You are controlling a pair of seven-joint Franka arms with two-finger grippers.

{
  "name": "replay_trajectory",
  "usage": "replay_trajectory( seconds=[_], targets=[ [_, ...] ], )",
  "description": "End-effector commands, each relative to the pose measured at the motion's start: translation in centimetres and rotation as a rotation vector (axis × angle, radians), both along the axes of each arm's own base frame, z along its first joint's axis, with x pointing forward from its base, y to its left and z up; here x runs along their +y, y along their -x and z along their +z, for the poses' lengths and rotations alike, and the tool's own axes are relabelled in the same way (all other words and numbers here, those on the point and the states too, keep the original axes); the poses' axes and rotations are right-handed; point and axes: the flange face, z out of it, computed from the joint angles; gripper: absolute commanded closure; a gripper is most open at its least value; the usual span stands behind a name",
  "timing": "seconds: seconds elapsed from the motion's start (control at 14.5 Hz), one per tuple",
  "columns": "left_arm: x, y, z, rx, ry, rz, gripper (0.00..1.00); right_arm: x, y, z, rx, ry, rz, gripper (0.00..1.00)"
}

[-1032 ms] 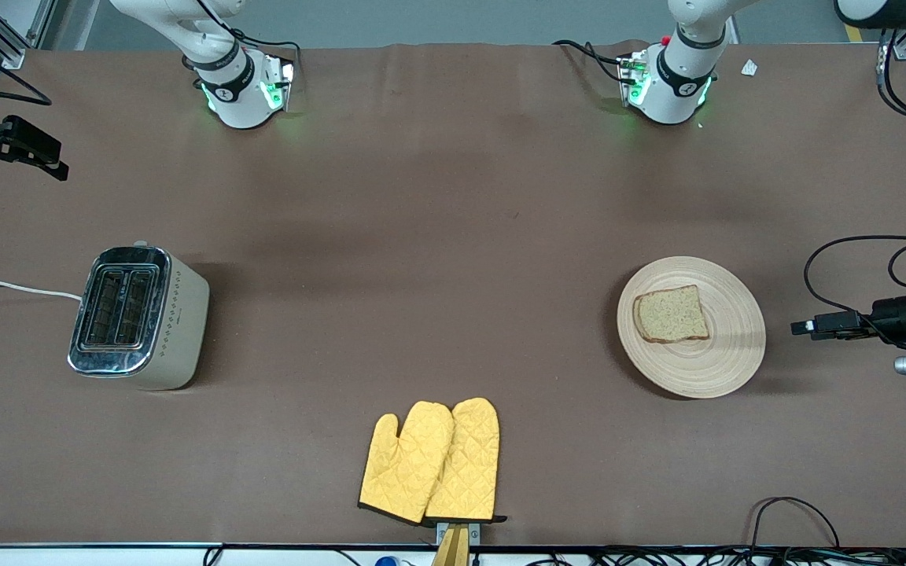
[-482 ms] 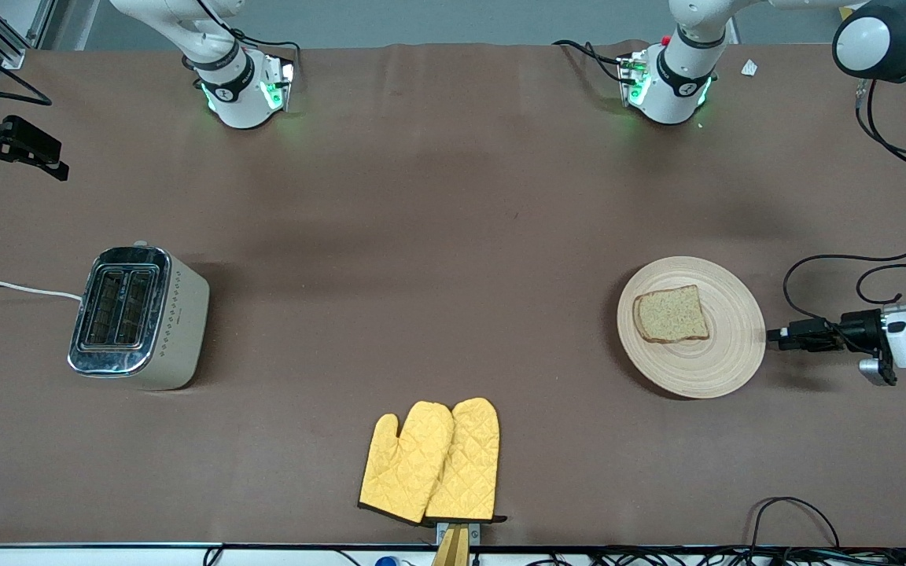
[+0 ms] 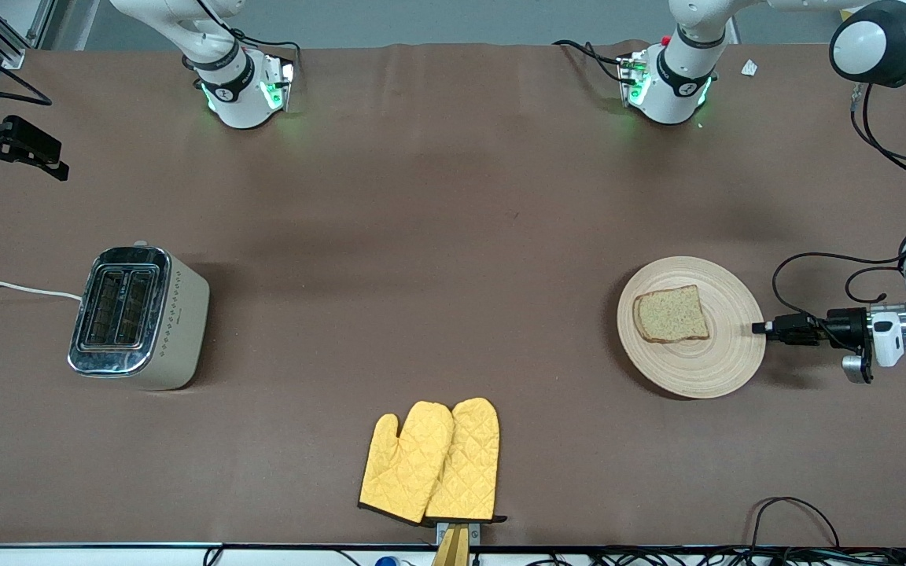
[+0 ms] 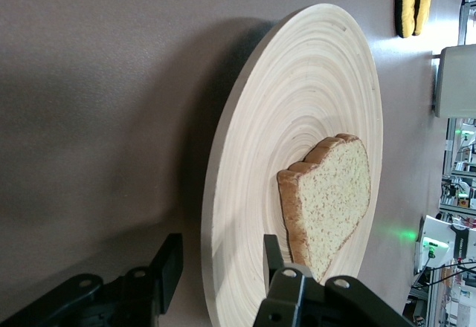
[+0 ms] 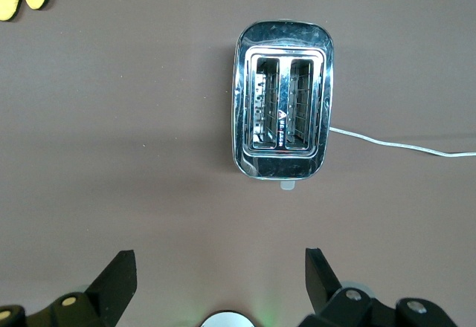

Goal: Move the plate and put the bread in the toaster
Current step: 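Reach the left gripper to the plate rim and push the plate toward the toaster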

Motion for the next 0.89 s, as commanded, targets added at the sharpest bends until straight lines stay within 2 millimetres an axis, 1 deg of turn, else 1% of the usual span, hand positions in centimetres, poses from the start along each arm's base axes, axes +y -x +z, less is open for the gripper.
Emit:
replay_trajectory(
  seconds=[0.0,0.07,0.14,0.21,0.34,0.41,0.48,0.62,0.76,0.83],
  targets=[
    [0.0,-0.1,0.1,-0.005,0.024,-0.015,0.72,0.1,0.8,0.2,-0.004,-0.01,-0.016,0.0],
    [-0.1,0.0,-0.2,-0.002,0.027,-0.017,0.85,0.1,0.8,0.2,-0.006,-0.01,-0.016,0.0],
    [0.0,0.1,-0.5,0.002,0.029,-0.015,0.95,0.2,0.8,0.2,-0.006,-0.01,-0.014,0.0],
    [-0.1,0.1,-0.5,0.003,0.028,-0.018,1.0,0.2,0.8,0.2,-0.006,-0.01,-0.016,0.0],
    [-0.1,0.0,-0.4,0.0,0.027,-0.018,1.0,0.2,0.8,0.2,-0.006,-0.01,-0.014,0.0],
    [-0.1,-0.3,0.1,-0.006,0.023,-0.018,1.0,0.2,0.8,0.2,-0.006,-0.01,-0.014,0.0],
    [-0.6,-0.6,0.5,-0.014,0.029,-0.024,1.0,0.2,0.8,0.2,-0.006,-0.01,-0.011,0.0],
    [-2.7,-1.7,1.9,-0.04,0.064,-0.045,1.0,0.2,0.8,0.2,-0.007,-0.01,-0.011,0.0],
    [-5.0,-2.7,4.0,-0.061,0.091,-0.064,1.0,0.0,0.8,0.2,-0.006,-0.01,-0.013,0.0],
    [-6.5,-3.3,5.5,-0.061,0.103,-0.065,1.0,0.0,0.8,0.2,-0.003,-0.01,-0.013,0.0]
  ],
)
